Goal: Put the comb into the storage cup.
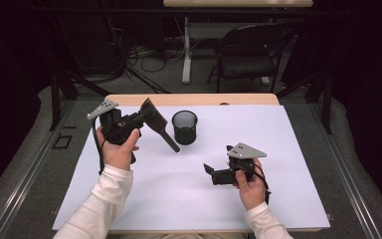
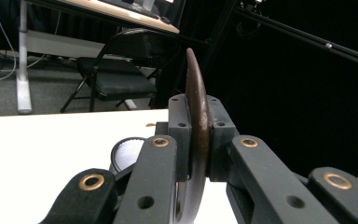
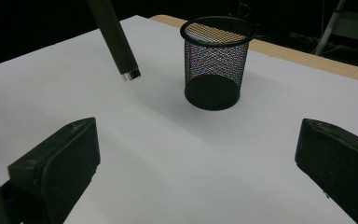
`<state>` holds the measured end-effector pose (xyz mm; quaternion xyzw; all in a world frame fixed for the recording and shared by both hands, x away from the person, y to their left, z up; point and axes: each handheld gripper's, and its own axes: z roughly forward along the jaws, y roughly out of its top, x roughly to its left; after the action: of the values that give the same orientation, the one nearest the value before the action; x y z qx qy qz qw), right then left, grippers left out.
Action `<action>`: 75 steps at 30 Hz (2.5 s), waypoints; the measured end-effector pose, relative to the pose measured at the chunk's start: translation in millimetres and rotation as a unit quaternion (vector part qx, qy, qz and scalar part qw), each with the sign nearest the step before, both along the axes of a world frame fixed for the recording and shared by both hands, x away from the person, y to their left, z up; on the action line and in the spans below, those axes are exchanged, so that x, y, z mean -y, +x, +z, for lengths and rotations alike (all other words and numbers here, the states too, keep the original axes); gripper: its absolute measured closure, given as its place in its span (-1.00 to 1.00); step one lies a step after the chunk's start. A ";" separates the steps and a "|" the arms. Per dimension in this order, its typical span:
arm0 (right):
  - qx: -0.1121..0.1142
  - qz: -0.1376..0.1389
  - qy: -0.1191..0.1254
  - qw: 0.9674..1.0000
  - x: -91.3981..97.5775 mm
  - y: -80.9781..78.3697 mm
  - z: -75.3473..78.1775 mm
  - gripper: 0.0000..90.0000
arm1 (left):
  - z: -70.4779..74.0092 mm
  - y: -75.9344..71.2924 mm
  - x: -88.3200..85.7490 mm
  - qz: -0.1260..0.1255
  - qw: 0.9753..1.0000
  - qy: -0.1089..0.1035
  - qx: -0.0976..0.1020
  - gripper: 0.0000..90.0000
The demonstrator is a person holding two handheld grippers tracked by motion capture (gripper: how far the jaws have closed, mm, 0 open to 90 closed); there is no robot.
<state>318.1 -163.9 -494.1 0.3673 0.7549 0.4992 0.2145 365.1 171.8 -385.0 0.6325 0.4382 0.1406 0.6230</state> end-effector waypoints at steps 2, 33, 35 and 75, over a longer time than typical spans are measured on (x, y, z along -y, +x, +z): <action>0.001 0.000 0.001 1.000 0.4 0.1 0.0 -1.00 | 4.4 2.9 2.4 0.002 1.000 0.004 0.001 0.86; 0.005 -0.003 -0.001 1.000 2.1 0.6 -0.5 -1.00 | 38.8 43.7 23.1 0.049 0.999 0.017 0.001 0.86; 0.005 -0.003 -0.002 1.000 2.0 0.6 -0.6 -1.00 | 39.2 46.0 23.9 0.053 0.998 0.015 0.001 0.86; 0.003 -0.001 -0.007 1.000 -0.3 0.5 -3.1 -0.98 | 15.2 78.8 21.4 0.123 0.992 -0.023 -0.026 0.86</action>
<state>318.5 -163.5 -497.2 0.3647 0.7578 0.4945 0.2195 443.9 150.4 -369.8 0.5628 0.5317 0.1898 0.6037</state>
